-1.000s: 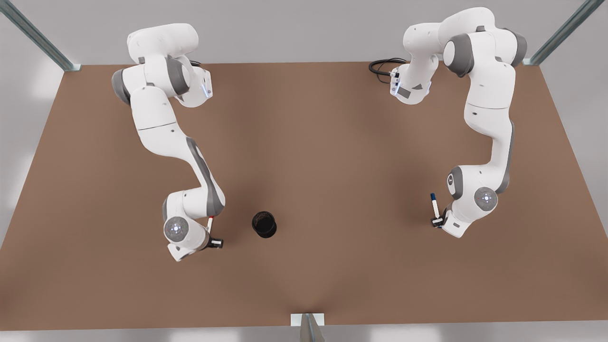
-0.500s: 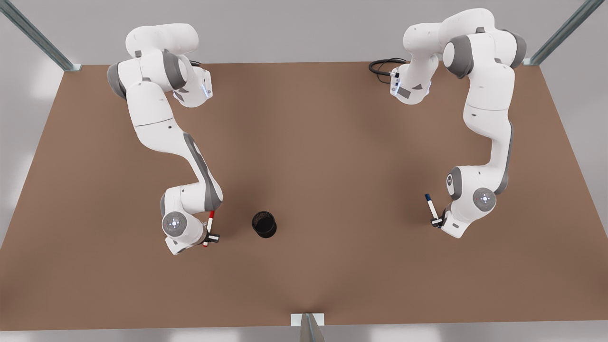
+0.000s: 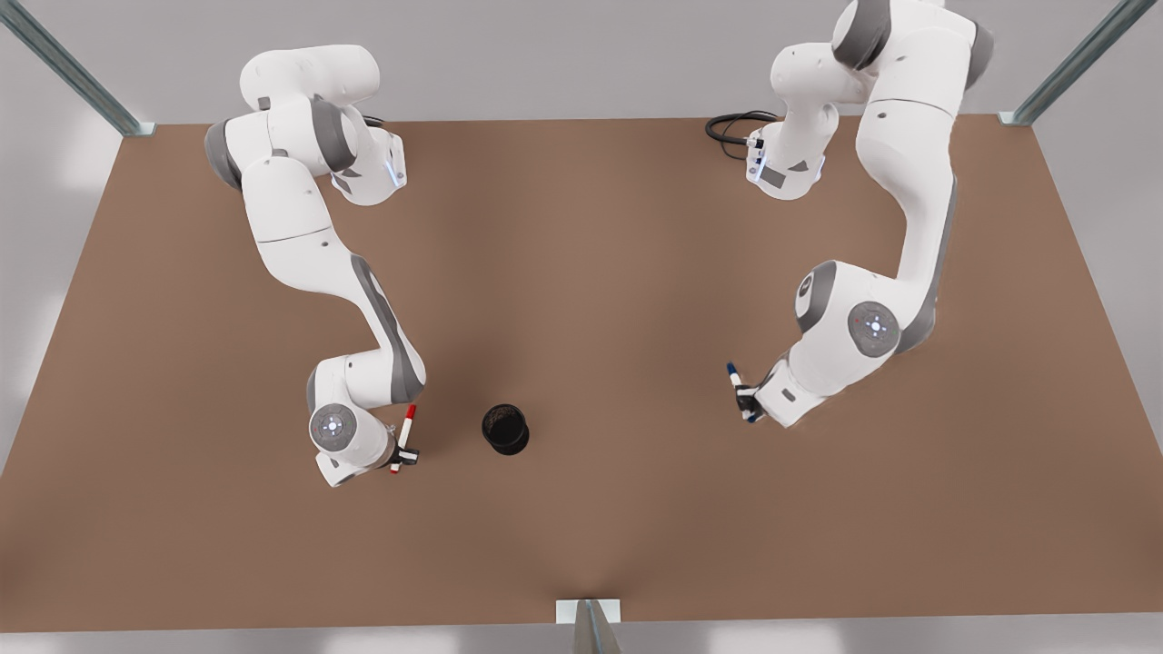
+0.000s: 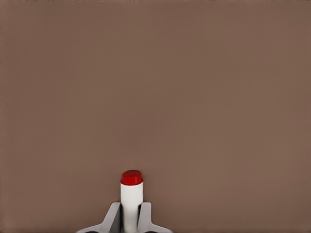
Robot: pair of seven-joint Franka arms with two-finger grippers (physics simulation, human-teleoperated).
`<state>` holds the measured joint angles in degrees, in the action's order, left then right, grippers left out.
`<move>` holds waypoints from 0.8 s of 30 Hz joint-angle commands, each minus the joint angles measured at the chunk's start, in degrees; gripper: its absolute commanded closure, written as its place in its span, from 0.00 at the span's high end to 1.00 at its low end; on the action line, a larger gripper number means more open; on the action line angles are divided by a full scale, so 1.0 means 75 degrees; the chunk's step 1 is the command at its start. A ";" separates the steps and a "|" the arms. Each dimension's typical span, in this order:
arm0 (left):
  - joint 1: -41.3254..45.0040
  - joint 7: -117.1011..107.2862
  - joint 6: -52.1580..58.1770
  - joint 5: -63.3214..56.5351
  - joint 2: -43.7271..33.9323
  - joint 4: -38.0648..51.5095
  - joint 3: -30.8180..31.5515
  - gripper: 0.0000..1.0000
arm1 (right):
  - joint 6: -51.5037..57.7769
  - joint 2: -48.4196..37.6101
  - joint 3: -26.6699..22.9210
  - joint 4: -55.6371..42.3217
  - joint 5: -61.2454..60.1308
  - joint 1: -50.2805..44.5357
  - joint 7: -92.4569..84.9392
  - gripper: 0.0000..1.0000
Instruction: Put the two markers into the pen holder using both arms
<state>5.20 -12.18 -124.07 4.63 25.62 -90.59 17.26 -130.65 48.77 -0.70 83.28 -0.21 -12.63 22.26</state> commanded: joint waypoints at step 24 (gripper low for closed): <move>0.4111 0.0019 -0.7000 0.0309 0.3111 0.2223 -0.1000 0.21 | 0.1787 -0.2506 0.0386 -0.0077 0.0039 -0.0016 0.0114 0.24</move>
<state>35.71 -13.24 -172.18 7.91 48.78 -73.89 9.82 -121.53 30.15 2.19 82.77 -0.48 -12.85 21.40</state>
